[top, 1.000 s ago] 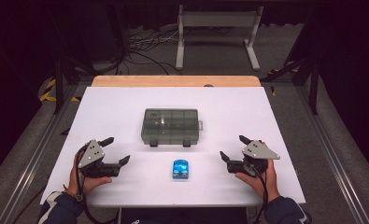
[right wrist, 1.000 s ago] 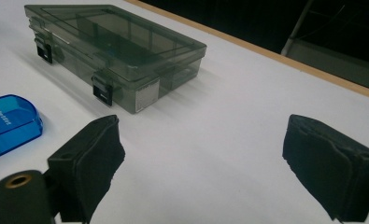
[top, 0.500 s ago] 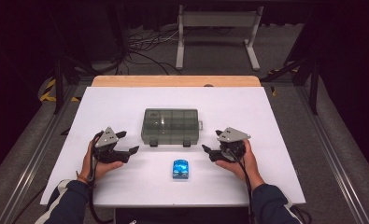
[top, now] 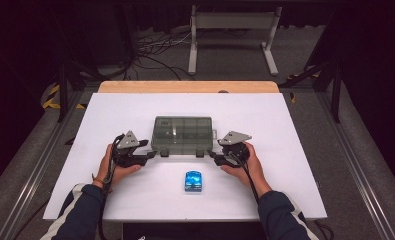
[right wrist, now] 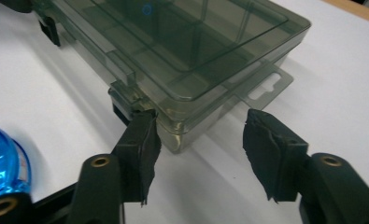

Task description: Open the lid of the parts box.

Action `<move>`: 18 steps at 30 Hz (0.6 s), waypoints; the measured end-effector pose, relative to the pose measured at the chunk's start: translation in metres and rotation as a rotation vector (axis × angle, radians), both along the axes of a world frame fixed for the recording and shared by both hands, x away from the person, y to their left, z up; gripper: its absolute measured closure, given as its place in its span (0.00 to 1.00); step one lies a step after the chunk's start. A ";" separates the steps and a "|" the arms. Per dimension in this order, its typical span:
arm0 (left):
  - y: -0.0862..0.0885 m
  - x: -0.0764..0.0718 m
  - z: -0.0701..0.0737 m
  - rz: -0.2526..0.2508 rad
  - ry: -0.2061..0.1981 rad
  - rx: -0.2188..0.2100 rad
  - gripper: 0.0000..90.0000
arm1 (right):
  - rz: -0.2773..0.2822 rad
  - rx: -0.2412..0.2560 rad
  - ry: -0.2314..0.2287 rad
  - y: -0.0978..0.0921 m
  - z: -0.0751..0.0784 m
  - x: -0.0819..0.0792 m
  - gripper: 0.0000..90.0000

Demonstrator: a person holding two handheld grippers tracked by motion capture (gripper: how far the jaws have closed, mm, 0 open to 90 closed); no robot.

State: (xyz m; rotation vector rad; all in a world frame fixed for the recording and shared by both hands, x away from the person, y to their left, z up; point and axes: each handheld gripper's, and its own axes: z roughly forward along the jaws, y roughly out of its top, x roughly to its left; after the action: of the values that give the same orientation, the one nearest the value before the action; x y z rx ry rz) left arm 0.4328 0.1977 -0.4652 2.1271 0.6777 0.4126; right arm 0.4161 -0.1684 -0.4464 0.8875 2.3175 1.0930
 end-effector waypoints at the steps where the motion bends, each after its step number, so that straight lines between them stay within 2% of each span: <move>1: -0.001 0.000 0.000 -0.002 0.006 0.002 0.51 | 0.006 0.002 0.004 0.001 -0.001 0.000 0.53; 3: -0.003 -0.001 0.001 -0.016 0.011 0.002 0.53 | 0.020 -0.001 0.008 0.004 -0.001 -0.001 0.59; 6: -0.005 -0.003 0.001 -0.009 0.004 0.010 0.56 | 0.035 0.001 0.008 0.006 -0.002 -0.003 0.66; 10: -0.004 -0.004 0.002 -0.018 0.015 -0.014 0.58 | 0.036 0.003 0.004 0.006 -0.001 -0.004 0.70; 14: -0.004 -0.007 0.003 -0.018 0.008 -0.034 0.60 | 0.035 0.009 0.005 0.005 -0.001 -0.005 0.71; 18: -0.005 -0.008 0.004 -0.003 -0.015 -0.026 0.63 | 0.030 0.017 -0.001 0.004 -0.001 -0.006 0.74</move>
State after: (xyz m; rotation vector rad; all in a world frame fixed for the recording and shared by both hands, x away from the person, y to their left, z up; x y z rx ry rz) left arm 0.4251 0.1930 -0.4615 2.0983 0.6678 0.4151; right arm 0.4100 -0.1642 -0.4476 0.8611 2.3309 1.1272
